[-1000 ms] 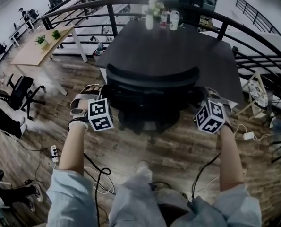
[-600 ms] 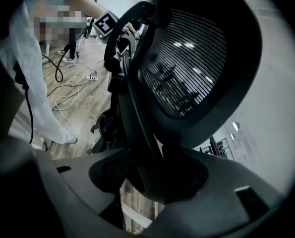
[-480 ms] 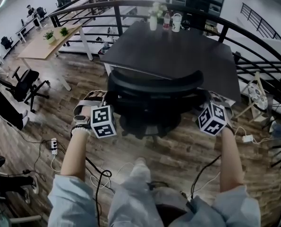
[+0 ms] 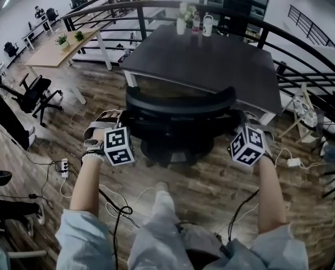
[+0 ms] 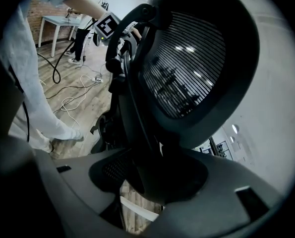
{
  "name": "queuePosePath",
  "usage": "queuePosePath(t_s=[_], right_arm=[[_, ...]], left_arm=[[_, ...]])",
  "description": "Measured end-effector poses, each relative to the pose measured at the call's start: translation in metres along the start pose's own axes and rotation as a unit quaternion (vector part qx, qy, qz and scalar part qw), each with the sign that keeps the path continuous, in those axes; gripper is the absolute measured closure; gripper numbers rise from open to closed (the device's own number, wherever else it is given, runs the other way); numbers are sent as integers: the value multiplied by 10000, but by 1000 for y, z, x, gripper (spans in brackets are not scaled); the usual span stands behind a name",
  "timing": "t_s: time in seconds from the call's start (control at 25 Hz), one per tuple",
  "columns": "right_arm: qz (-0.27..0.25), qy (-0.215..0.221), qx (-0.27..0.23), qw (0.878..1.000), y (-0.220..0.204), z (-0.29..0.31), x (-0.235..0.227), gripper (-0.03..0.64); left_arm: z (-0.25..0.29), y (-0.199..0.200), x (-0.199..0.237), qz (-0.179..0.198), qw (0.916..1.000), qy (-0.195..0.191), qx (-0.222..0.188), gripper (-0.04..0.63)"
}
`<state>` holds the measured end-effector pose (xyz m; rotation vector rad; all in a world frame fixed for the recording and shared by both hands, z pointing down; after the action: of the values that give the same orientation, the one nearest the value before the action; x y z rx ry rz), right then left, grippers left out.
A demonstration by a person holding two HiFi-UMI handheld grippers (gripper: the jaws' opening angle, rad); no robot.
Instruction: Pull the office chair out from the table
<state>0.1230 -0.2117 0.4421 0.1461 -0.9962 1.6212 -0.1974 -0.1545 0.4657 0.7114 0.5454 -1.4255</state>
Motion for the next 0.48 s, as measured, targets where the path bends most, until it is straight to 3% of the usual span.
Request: queuePosePath(t_s=[0.48], right_arm=[[132, -191, -12, 9997, 0, -41, 46, 407]], left_arm=[[-27, -2, -29, 178, 9998, -52, -103, 434]])
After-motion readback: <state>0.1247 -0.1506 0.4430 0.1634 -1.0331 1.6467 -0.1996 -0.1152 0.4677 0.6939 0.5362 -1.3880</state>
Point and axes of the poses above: the fingertips, and each gripper's own axes: z forward along the fingers, x to its left, y out of its top, the point moved 1 cm from there along -z, backward along the fingers, and after that the axes turned 13 degrees about z, right-handed, at the moved point
